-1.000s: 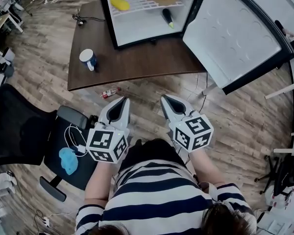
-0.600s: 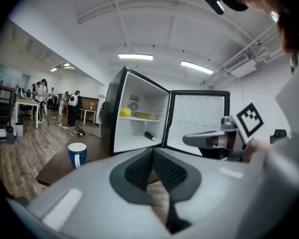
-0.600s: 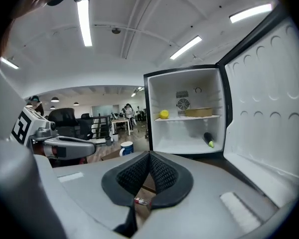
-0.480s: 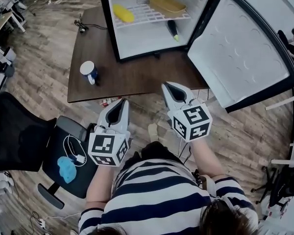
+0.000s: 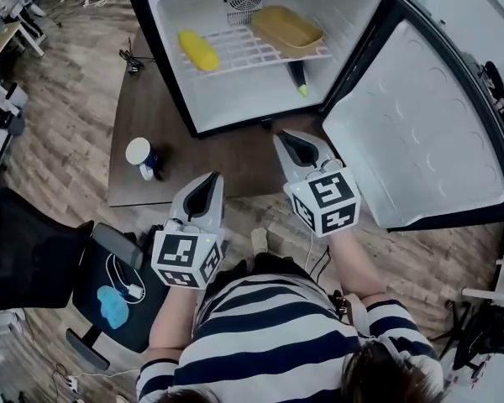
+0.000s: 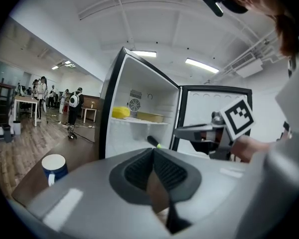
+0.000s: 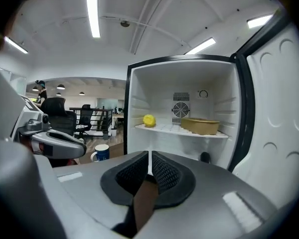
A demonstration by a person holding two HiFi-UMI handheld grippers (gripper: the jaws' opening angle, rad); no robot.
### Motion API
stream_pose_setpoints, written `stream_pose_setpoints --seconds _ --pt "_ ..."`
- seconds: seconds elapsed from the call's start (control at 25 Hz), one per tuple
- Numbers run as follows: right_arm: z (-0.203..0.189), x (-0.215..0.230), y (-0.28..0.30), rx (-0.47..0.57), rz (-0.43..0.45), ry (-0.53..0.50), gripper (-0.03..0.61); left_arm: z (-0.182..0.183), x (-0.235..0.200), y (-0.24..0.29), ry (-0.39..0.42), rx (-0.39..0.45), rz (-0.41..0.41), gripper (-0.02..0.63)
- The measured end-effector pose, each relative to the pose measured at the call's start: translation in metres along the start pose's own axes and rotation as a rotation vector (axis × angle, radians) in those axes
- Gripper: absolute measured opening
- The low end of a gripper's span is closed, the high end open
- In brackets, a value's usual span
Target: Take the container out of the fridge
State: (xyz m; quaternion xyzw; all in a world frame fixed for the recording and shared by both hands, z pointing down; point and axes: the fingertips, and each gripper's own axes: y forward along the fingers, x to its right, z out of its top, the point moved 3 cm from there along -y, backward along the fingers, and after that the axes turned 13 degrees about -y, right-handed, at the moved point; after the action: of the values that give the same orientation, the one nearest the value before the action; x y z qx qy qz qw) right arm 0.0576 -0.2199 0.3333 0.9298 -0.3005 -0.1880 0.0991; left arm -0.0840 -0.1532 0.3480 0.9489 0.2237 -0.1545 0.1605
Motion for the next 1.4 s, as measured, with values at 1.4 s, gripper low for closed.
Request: stream_pose_setpoints --seconds 1.4 --pt "0.049 0.151 0.137 -0.216 -0.147 -0.673 0.127 0.063 -0.031 0.096 0.039 0.127 0.141 0.000"
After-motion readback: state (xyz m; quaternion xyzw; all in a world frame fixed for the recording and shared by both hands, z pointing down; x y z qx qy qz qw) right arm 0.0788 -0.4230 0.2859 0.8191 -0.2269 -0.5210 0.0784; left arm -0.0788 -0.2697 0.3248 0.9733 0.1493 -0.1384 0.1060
